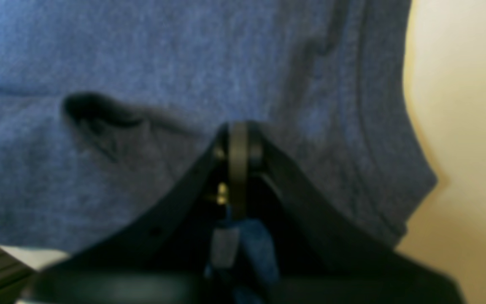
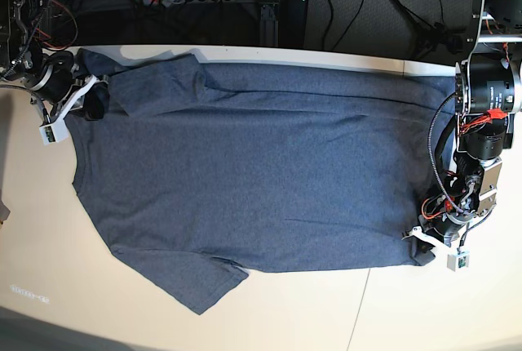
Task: Fold the T-shirt properly
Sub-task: 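Open the right gripper and move it to the opposite edge near the sleeve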
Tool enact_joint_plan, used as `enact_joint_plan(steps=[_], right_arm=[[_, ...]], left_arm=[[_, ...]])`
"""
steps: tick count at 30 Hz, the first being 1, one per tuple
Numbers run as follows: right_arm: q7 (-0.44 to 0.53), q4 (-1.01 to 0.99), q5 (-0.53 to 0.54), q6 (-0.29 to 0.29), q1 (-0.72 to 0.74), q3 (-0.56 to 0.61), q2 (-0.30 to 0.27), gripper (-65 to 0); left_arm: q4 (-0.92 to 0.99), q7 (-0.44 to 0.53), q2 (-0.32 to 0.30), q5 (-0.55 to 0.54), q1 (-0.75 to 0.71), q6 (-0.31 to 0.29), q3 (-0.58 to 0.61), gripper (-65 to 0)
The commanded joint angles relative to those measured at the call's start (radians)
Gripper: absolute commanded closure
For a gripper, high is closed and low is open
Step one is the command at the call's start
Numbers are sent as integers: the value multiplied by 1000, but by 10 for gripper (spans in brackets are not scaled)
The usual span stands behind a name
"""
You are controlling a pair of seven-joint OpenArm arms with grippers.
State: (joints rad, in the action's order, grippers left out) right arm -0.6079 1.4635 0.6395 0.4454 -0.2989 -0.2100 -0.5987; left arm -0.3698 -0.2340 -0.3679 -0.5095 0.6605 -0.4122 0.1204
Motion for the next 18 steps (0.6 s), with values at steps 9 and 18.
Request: enact_joint_plan(steps=[9,18], right_arm=[[-22,180,19,57,27,-48,-19,0],[-18,195,12,56,151,-237,-38,0]], left_arm=[[-9,13,-13,-2,30,-30,-1,0],[-9,-14,-18,-2,29,-30,-1,0]])
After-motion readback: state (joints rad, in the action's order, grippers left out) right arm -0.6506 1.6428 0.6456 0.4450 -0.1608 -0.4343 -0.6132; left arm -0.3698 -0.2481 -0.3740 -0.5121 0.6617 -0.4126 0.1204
